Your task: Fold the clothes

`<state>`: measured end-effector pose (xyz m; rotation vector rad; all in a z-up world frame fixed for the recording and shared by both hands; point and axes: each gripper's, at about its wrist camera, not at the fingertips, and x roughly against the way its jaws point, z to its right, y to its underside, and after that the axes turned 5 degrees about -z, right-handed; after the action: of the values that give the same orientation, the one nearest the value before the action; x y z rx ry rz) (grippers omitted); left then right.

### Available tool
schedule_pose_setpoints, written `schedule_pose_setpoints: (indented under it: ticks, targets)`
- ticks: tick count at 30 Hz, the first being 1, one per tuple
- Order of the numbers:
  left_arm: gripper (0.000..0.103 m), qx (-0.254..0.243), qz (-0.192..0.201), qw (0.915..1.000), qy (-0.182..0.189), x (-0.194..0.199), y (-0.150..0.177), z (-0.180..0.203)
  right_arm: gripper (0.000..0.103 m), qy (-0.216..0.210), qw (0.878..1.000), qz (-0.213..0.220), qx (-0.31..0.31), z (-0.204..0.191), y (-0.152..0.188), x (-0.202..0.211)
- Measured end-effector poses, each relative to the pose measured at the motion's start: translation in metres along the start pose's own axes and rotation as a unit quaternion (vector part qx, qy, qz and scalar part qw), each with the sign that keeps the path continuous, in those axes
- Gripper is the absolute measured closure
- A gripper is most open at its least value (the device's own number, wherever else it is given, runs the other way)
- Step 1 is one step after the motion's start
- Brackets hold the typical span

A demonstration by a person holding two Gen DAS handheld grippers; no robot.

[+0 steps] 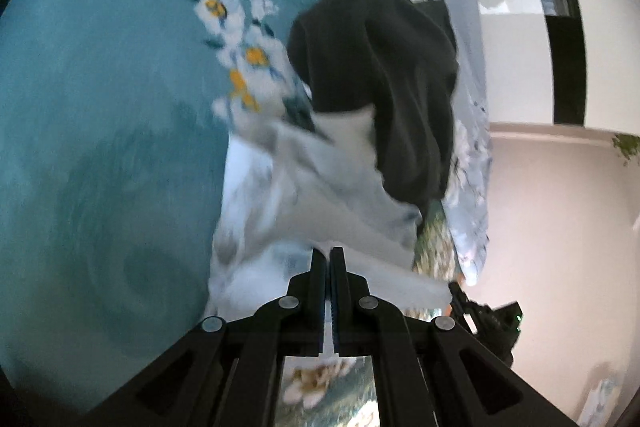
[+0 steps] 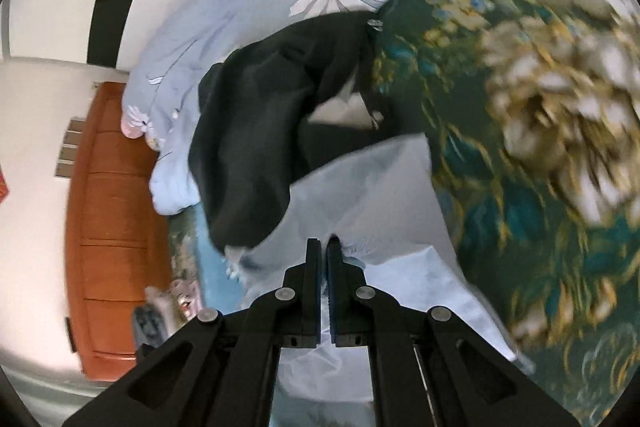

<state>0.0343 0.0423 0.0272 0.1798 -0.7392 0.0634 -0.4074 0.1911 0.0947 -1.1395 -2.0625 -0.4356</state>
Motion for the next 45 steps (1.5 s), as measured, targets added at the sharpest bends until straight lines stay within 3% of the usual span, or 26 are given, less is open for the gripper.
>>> schedule_pose_setpoints:
  ticks: [4,6,8,9,13,18,23,29,32,33,35,37,40,43,45]
  targets:
    - [0.097,-0.003,0.019,0.9996,-0.019,-0.004,-0.021,-0.004,0.098,0.06,0.998,0.012,0.021,-0.011,-0.019,-0.02]
    - [0.089,-0.011,0.033,0.9992,-0.022,0.001,-0.023,-0.008,0.098,0.07,0.997,0.026,0.025,-0.009,-0.025,-0.021]
    - [0.061,-0.024,0.043,0.998,-0.039,0.007,-0.013,-0.015,0.098,0.071,0.997,0.031,0.019,-0.003,-0.027,-0.02]
    - [0.058,-0.031,0.047,0.9972,-0.049,0.009,-0.006,-0.019,0.097,0.073,0.997,0.032,0.016,0.001,-0.027,-0.02]
    - [0.058,-0.064,0.051,0.9893,-0.121,0.008,0.034,-0.033,0.08,0.083,0.997,0.007,0.006,0.029,-0.002,-0.019]
    - [0.058,-0.037,-0.012,0.9831,-0.179,-0.026,0.078,-0.06,0.062,0.092,0.995,-0.013,-0.041,0.087,0.056,-0.006]
    - [0.058,-0.034,-0.034,0.9826,-0.18,-0.041,0.097,-0.064,0.062,0.085,0.993,-0.022,-0.078,0.123,0.094,0.0]
    - [0.058,0.012,-0.037,0.9926,-0.115,-0.045,0.107,-0.081,0.062,0.058,0.996,-0.016,-0.073,0.113,0.102,-0.012]
    - [0.06,0.058,-0.029,0.9956,-0.067,-0.041,0.106,-0.099,0.062,0.059,0.995,0.005,-0.08,0.108,0.106,-0.016]
    - [0.06,0.064,-0.029,0.9958,-0.059,-0.04,0.106,-0.103,0.064,0.06,0.995,0.012,-0.081,0.106,0.107,-0.017]
    - [0.061,0.069,-0.027,0.996,-0.049,-0.039,0.106,-0.107,0.084,0.063,0.995,0.017,-0.081,0.101,0.11,-0.022]
    - [0.061,0.057,-0.026,0.9965,-0.056,-0.04,0.107,-0.104,0.091,0.063,0.994,0.017,-0.084,0.096,0.112,-0.024]
    - [0.061,0.04,-0.021,0.9972,-0.061,-0.038,0.108,-0.101,0.093,0.064,0.995,0.021,-0.079,0.087,0.112,-0.023]
    - [0.092,0.022,-0.013,0.9979,-0.06,-0.033,0.11,-0.098,0.094,0.069,0.995,0.027,-0.068,0.076,0.114,-0.02]
    - [0.094,0.01,-0.008,0.9982,-0.059,-0.03,0.112,-0.096,0.095,0.072,0.995,0.032,-0.062,0.069,0.115,-0.016]
